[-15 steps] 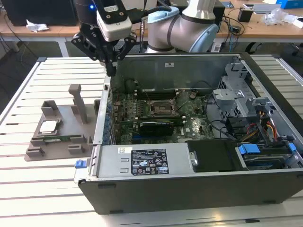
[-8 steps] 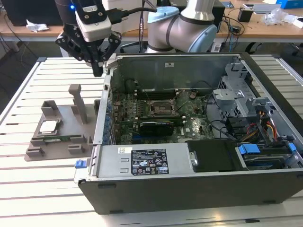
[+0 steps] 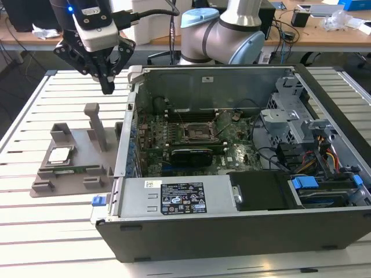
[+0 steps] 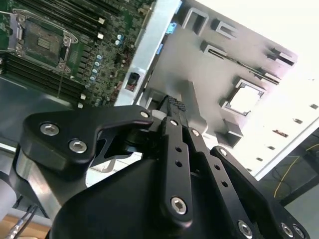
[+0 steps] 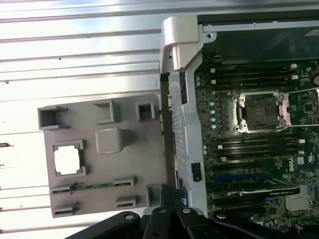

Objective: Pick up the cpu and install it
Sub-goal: 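Reach for the cpu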

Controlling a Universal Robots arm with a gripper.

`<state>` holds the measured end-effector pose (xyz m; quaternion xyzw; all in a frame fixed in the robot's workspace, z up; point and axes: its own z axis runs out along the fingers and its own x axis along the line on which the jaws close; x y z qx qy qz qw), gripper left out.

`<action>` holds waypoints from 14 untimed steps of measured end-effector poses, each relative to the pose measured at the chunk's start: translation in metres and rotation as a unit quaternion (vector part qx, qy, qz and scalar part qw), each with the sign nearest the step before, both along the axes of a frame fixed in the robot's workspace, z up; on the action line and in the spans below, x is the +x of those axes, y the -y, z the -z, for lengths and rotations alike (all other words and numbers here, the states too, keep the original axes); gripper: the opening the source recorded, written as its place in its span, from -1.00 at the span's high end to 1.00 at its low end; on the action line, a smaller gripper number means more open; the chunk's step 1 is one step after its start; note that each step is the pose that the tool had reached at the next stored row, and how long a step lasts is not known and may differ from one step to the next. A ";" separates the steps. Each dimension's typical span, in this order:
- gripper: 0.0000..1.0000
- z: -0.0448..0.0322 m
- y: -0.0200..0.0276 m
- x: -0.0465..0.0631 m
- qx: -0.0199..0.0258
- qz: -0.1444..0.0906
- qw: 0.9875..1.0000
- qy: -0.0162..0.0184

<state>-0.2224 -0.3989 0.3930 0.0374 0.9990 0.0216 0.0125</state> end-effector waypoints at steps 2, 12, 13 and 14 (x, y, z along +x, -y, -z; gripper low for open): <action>0.79 0.0001 0.0000 -0.005 0.000 0.000 1.000 0.000; 0.79 0.0002 0.0000 -0.031 0.000 0.000 1.000 0.000; 0.79 0.0002 0.0000 -0.033 0.000 0.000 1.000 0.000; 0.79 0.0002 0.0000 -0.035 0.000 0.000 1.000 0.000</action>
